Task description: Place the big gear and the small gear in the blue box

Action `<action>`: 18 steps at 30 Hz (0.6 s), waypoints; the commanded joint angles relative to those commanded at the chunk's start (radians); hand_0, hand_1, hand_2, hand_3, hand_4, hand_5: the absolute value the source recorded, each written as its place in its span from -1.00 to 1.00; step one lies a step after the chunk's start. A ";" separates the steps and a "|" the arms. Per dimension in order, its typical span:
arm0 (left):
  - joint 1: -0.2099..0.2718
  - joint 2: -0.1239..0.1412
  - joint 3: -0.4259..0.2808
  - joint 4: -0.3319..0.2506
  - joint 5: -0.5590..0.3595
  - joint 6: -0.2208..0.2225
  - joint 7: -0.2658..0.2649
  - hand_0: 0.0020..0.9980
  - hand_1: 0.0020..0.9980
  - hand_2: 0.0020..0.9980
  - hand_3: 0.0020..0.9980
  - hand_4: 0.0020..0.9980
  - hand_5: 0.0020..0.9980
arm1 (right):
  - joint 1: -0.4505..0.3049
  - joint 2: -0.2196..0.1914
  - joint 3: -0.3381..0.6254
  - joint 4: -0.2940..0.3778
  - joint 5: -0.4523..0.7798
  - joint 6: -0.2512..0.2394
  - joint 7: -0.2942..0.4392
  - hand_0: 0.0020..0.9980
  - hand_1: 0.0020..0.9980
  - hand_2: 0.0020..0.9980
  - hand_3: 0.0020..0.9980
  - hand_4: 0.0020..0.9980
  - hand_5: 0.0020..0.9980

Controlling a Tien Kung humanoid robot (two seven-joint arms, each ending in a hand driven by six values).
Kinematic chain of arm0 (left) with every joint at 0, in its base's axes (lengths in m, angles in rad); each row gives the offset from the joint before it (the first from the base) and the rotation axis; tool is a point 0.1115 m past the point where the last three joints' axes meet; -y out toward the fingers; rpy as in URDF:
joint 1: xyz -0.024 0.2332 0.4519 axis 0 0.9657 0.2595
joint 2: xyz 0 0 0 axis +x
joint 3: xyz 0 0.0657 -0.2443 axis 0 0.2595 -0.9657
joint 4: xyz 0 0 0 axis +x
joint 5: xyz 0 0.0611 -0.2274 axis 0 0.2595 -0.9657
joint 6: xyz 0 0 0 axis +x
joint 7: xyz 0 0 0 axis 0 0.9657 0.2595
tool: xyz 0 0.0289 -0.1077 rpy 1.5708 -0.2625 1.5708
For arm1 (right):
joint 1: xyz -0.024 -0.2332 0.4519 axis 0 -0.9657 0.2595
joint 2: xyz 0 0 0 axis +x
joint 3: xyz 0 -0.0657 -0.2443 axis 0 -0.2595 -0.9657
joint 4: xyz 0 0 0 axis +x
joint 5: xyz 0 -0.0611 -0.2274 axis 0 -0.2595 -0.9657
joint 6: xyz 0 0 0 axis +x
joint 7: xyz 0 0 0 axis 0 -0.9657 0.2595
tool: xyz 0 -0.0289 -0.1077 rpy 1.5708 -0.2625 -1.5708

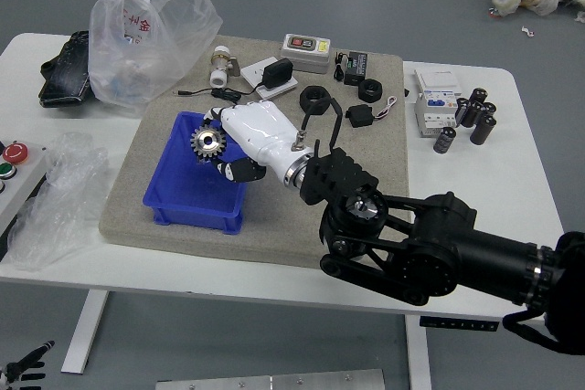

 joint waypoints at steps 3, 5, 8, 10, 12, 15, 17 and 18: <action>0.000 -0.001 0.000 0.000 0.000 -0.001 0.001 0.40 0.37 0.38 0.49 0.59 0.42 | -0.004 0.001 -0.005 -0.013 0.006 0.009 -0.009 -0.47 -0.46 -0.41 0.87 0.33 -0.62; 0.000 -0.002 0.000 0.000 0.000 -0.001 0.001 0.40 0.37 0.38 0.49 0.59 0.42 | -0.008 0.001 -0.007 -0.020 0.010 0.013 -0.014 -0.47 -0.46 -0.41 0.87 0.33 -0.62; -0.001 -0.002 0.001 0.000 -0.001 -0.002 0.002 0.39 0.37 0.38 0.49 0.59 0.41 | -0.012 0.001 -0.004 -0.023 0.015 0.013 -0.015 -0.52 -0.54 -0.48 1.00 0.84 -0.19; -0.001 -0.002 0.001 0.000 -0.001 -0.002 0.002 0.39 0.37 0.38 0.49 0.59 0.41 | -0.012 0.000 0.003 -0.022 0.017 0.011 -0.013 -0.52 -0.54 -0.48 1.00 0.84 -0.19; -0.002 -0.002 0.002 0.000 -0.002 -0.002 0.003 0.39 0.37 0.38 0.49 0.59 0.41 | -0.013 -0.001 0.011 -0.022 0.020 0.010 -0.012 -0.52 -0.54 -0.48 1.00 0.84 -0.19; -0.002 -0.003 0.003 0.000 -0.003 -0.003 0.004 0.39 0.37 0.37 0.48 0.59 0.41 | -0.015 -0.006 0.029 -0.024 0.022 0.008 -0.013 -0.53 -0.57 -0.49 1.00 0.94 -0.09; -0.002 -0.004 0.003 0.000 -0.003 -0.003 0.005 0.39 0.37 0.37 0.48 0.59 0.41 | -0.017 -0.012 0.051 -0.028 0.019 0.005 -0.015 -0.53 -0.57 -0.49 1.00 0.94 -0.09; -0.001 -0.005 0.003 0.000 -0.003 -0.004 0.005 0.39 0.37 0.37 0.48 0.59 0.41 | -0.018 -0.016 0.064 -0.031 0.017 0.004 -0.016 -0.53 -0.57 -0.49 1.00 0.94 -0.09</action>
